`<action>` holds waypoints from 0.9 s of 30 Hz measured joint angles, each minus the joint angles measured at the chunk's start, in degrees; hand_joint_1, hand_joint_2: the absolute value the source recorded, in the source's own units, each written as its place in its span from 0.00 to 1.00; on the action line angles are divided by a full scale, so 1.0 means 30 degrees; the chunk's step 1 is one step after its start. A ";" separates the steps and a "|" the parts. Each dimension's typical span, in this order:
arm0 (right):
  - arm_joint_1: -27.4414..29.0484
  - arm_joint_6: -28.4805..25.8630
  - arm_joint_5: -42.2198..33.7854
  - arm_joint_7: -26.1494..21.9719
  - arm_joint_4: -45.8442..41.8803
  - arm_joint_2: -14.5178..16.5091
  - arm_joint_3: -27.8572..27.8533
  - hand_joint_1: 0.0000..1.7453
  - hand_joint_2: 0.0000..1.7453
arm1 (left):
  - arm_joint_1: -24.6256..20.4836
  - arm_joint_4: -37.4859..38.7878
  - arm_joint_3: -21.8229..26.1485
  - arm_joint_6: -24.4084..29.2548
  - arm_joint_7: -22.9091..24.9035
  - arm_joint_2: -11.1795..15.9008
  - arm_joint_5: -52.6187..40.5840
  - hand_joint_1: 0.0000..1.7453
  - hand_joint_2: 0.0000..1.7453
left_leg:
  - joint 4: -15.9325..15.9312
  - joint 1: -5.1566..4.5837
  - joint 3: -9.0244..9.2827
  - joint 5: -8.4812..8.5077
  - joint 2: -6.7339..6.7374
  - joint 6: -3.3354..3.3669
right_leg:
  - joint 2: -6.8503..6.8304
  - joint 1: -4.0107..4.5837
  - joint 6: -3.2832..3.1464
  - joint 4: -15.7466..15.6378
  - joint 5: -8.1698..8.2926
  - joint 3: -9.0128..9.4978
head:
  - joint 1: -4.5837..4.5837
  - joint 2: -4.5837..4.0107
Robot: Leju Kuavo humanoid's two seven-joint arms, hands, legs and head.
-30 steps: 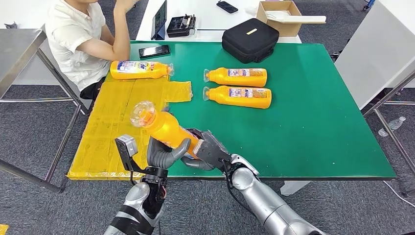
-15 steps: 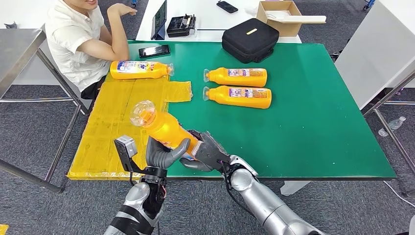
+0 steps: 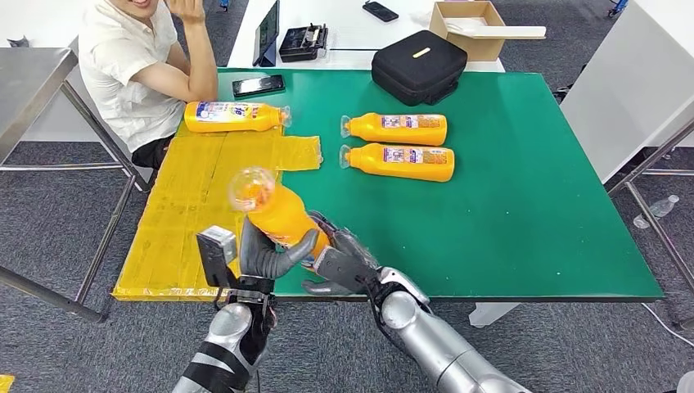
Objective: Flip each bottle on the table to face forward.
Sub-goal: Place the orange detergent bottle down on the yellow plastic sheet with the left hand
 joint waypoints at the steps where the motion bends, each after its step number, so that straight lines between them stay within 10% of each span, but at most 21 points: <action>1: 0.0327 -0.0546 0.0612 0.0093 -0.0013 0.0064 -0.0164 0.00 1.00 | 0.0032 -0.0261 0.0129 0.0801 0.0501 0.0013 -0.2314 1.00 1.00 | 0.0000 0.0000 -0.0004 0.0000 -0.0003 0.0000 | -0.0002 0.0000 0.0000 0.0001 -0.0001 0.0000 | 0.0000 0.0000; 13: 0.2440 -0.3156 0.5249 0.0342 -0.0935 0.0991 -0.4381 0.00 1.00 | 0.0160 -0.2378 0.2674 0.6112 0.5088 0.0274 -2.3787 1.00 1.00 | -0.0001 -0.0001 -0.0020 0.0003 0.0012 0.0000 | 0.0006 -0.0002 0.0000 0.0001 0.0002 -0.0017 | 0.0003 0.0000; 27: 0.2902 -0.3221 0.6005 -0.0374 -0.1685 0.1231 -0.7005 0.00 1.00 | -0.0930 0.0423 0.3617 0.6184 0.7988 0.1305 -2.8965 1.00 1.00 | -0.0001 -0.0001 -0.0028 0.0002 0.0009 0.0000 | 0.0005 -0.0001 0.0000 0.0001 0.0002 -0.0026 | 0.0007 0.0000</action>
